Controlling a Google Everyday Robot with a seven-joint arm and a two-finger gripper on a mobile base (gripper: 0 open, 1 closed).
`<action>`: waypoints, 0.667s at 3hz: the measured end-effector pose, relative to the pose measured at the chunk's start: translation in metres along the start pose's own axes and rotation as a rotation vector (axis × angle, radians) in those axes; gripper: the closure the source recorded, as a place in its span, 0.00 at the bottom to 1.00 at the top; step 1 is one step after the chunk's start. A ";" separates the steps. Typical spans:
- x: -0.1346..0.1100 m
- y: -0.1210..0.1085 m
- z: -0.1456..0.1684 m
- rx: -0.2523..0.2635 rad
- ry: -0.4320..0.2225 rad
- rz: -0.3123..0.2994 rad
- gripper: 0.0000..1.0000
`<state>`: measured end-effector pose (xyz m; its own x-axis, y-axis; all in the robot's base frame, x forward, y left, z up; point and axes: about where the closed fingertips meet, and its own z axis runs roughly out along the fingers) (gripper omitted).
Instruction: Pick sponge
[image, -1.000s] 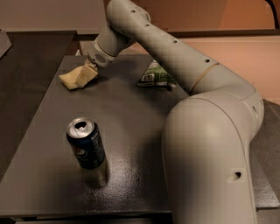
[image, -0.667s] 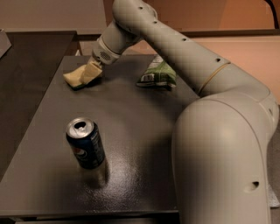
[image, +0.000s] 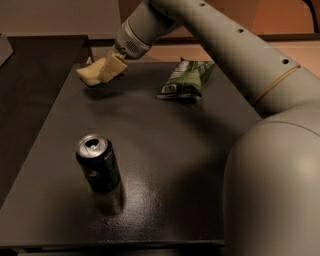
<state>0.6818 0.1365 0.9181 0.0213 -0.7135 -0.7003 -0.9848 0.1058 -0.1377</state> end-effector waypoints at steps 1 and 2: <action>-0.009 0.001 -0.039 0.030 -0.020 -0.032 1.00; -0.018 0.003 -0.077 0.061 -0.040 -0.068 1.00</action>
Offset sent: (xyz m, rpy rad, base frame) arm -0.0258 -0.0695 0.1103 0.0476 -0.1590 0.0103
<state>0.6655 0.0962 0.9845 0.0956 -0.6922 -0.7153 -0.9686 0.1011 -0.2273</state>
